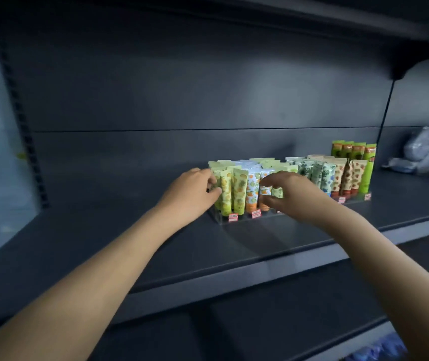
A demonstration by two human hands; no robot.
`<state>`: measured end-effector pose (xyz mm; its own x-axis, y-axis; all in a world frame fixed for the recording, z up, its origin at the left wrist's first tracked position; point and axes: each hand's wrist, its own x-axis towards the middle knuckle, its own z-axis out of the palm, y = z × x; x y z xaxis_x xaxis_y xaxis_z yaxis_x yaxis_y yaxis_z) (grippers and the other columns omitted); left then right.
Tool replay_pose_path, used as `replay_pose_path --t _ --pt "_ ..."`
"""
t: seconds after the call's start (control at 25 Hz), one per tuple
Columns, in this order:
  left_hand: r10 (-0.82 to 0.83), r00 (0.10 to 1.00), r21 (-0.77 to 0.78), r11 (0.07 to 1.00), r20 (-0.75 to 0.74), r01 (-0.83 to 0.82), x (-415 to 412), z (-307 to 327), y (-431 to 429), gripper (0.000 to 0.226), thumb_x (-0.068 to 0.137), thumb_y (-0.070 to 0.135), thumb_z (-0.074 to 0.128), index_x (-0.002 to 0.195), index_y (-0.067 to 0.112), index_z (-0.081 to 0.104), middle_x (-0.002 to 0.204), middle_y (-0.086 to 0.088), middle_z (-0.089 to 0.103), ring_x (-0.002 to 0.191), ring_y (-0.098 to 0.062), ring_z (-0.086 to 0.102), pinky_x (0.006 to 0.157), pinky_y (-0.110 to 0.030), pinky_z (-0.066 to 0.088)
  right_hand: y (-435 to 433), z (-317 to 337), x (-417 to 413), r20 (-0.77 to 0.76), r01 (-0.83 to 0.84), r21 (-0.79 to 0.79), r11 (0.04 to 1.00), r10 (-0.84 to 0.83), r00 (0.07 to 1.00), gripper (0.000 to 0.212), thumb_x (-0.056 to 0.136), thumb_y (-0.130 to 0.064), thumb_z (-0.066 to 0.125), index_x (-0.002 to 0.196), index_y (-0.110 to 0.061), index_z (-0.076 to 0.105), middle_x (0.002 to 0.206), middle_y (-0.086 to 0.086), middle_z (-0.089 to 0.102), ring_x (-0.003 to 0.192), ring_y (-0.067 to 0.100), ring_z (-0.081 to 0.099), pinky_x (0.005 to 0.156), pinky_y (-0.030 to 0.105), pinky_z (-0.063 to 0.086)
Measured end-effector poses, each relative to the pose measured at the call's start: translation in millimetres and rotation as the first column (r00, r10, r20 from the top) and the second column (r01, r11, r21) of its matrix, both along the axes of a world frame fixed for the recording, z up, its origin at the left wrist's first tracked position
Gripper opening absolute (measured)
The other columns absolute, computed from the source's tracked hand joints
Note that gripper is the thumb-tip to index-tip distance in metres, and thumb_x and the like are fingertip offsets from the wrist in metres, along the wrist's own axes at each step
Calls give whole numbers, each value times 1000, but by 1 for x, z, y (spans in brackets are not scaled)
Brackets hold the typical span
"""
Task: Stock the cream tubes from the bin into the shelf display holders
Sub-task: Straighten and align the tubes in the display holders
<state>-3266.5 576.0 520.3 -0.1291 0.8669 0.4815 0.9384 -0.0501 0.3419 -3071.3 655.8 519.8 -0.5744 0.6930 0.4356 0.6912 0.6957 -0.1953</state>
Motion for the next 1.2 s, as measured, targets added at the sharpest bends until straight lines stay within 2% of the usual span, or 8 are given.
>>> replay_pose_path --t 0.24,0.48,0.6,0.76,0.88,1.0,1.12,1.2 --pt "17 978 127 991 208 -44 -8 -5 49 26 85 37 63 97 15 61 94 5 61 80 -7 53 64 -16 39 48 21 -21 -36 -106 115 988 110 993 37 84 -37 65 118 -21 61 115 -8 62 109 12 50 78 18 31" --pt "68 986 105 991 155 -85 -12 -17 76 29 81 47 62 93 21 57 85 13 52 71 1 47 60 -9 35 91 42 -37 81 -255 120 960 246 966 38 80 -48 62 111 -25 61 101 -15 65 103 8 49 81 25 38" --pt "65 989 92 993 136 -78 -5 -21 82 24 79 49 62 81 27 52 78 13 50 70 1 47 59 -12 36 100 37 -42 118 -303 93 948 292 949 45 74 -57 56 107 -27 61 92 -19 65 99 6 49 84 28 39" --pt "40 990 110 992 132 -55 -2 -22 84 22 80 48 61 80 30 48 73 14 47 71 0 48 64 -13 37 104 32 -49 132 -330 99 939 316 939 55 65 -65 49 103 -29 65 80 -25 56 97 4 48 91 29 37" --pt "30 986 88 995 162 -45 -5 -22 84 19 81 44 62 74 33 49 72 13 52 71 -4 53 66 -17 39 105 31 -52 149 -320 88 943 305 941 48 66 -60 56 102 -30 65 76 -28 50 99 5 48 95 32 36" --pt "43 988 58 997 149 -52 -6 -24 87 23 83 43 60 89 21 59 76 9 56 75 -8 57 65 -21 40 105 31 -51 159 -321 74 944 306 938 38 70 -49 68 103 -31 65 76 -29 47 95 1 48 97 30 33" --pt "34 993 37 999 116 -38 -8 -27 90 29 85 41 57 91 13 58 78 1 62 67 -10 55 60 -25 40 105 32 -50 142 -323 41 945 315 939 34 73 -43 72 104 -31 65 77 -30 45 78 -5 48 90 22 32" --pt "17 989 31 999 149 -22 -11 -28 89 29 86 39 56 92 11 59 78 -2 65 66 -11 57 60 -26 41 105 31 -50 130 -329 21 944 323 937 32 74 -40 72 104 -30 65 78 -30 45 78 -6 50 87 18 32"
